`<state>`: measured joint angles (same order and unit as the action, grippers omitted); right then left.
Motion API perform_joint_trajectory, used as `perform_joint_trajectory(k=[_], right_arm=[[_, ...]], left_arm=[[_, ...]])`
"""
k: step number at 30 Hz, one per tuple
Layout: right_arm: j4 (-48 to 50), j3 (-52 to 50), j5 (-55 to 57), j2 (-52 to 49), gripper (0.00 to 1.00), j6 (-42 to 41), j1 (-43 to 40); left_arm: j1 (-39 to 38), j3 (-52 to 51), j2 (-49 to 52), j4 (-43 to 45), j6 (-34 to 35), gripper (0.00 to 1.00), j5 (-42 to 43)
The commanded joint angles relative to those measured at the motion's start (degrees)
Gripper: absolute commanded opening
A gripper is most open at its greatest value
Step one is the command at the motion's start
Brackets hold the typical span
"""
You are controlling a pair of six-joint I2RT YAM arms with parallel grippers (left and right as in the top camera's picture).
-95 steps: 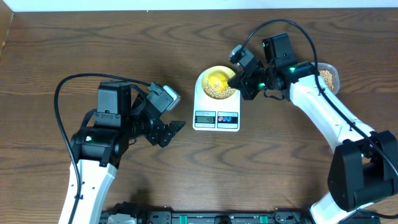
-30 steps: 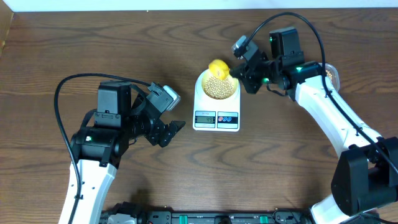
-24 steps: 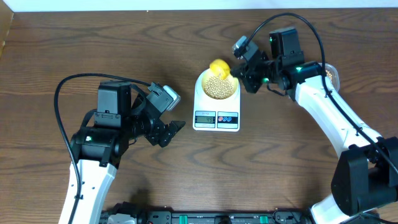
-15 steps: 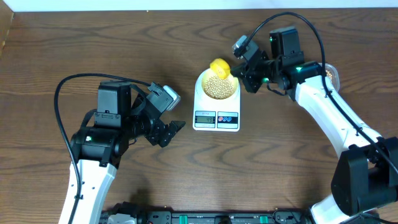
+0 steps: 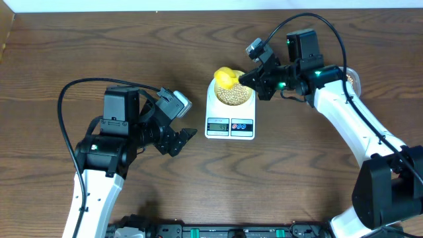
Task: Scoop item into bowl and weigh 50g on scale
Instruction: 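Carry the scoop right over the tub and tip the soybeans back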
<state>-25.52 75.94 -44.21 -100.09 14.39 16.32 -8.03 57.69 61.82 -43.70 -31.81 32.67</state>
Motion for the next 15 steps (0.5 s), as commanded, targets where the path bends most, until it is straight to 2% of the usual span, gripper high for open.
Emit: perform_joint_trajectory(k=[1,15], right_arm=[[0.02,0.13,-7.19,1.25,0.01,-2.19,-1.33],[2.01,0.13,-6.93,1.25,0.01,-2.14,-4.39]], left_arm=[[0.24,-0.22,0.02,-0.20,-0.74,0.84,0.07],[0.24,-0.22,0.02,-0.22,-0.74,0.84,0.07]])
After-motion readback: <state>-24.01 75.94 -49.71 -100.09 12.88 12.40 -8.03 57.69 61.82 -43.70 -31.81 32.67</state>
